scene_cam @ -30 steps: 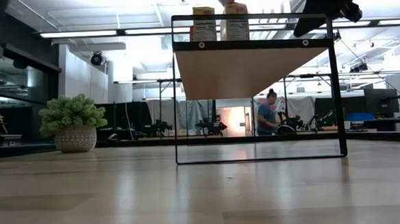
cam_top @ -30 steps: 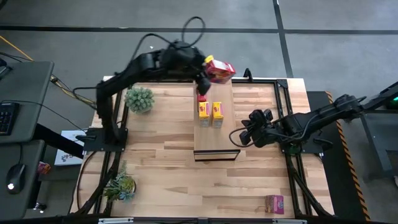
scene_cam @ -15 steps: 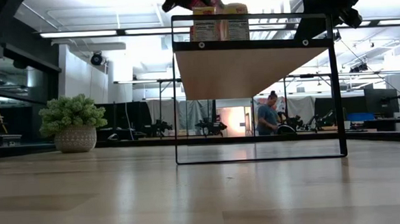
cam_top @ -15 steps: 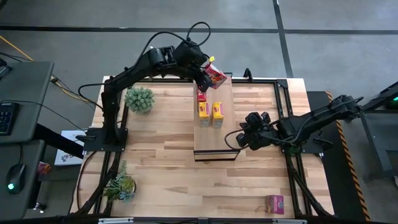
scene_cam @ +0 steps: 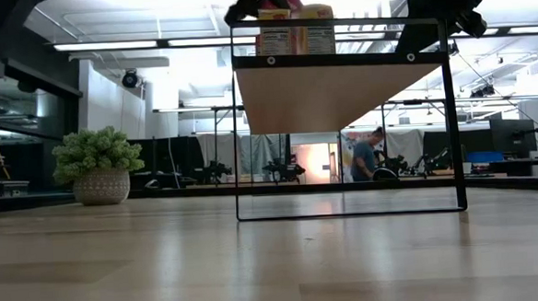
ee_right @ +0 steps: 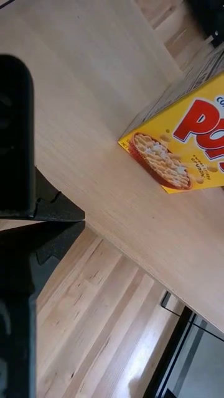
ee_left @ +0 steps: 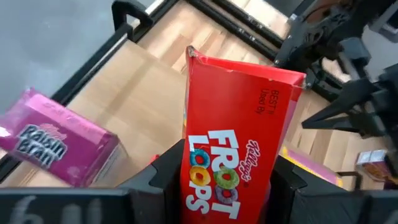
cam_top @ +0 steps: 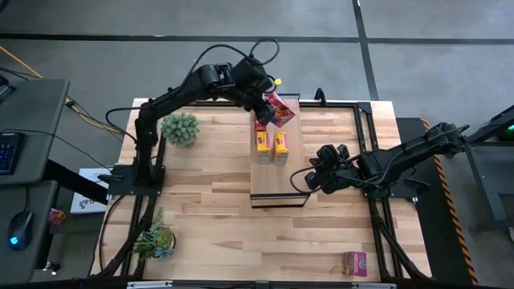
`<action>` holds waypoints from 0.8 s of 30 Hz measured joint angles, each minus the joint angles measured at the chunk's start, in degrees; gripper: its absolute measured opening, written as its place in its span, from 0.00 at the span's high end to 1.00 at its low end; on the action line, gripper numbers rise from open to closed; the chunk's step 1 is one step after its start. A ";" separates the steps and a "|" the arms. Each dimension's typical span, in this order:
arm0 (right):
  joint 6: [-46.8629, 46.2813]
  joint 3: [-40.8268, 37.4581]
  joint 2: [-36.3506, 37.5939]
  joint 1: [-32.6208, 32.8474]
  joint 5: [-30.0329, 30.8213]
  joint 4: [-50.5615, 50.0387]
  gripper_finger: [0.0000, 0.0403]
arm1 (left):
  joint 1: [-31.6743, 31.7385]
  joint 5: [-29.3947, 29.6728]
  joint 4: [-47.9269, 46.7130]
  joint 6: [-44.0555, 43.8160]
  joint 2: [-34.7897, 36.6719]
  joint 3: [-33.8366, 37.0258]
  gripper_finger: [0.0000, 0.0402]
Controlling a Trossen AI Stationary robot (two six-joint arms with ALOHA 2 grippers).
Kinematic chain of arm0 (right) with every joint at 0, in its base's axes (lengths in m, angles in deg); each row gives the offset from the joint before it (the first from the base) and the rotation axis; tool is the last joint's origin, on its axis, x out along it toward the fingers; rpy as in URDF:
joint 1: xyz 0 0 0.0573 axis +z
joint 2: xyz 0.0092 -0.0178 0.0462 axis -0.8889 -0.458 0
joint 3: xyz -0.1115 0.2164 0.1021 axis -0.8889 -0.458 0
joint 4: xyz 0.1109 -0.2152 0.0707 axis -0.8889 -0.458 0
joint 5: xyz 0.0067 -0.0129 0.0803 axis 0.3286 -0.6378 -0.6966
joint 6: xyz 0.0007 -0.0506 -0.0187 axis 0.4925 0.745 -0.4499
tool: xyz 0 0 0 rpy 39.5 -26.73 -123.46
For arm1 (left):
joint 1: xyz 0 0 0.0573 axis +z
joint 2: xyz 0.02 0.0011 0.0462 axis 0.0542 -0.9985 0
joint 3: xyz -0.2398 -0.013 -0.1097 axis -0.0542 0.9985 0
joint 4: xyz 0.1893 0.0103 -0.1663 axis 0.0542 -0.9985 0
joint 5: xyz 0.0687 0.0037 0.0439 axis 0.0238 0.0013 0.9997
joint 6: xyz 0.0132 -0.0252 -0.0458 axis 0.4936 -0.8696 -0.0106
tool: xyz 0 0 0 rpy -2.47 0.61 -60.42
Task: Stack cereal on shelf
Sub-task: Put the red cereal box aligned with the other red cereal box on the shelf
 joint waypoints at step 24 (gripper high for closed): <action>0.47 0.00 0.00 0.00 1.68 0.00 1.00 | -0.15 -4.87 -0.96 9.14 -5.67 0.07 0.65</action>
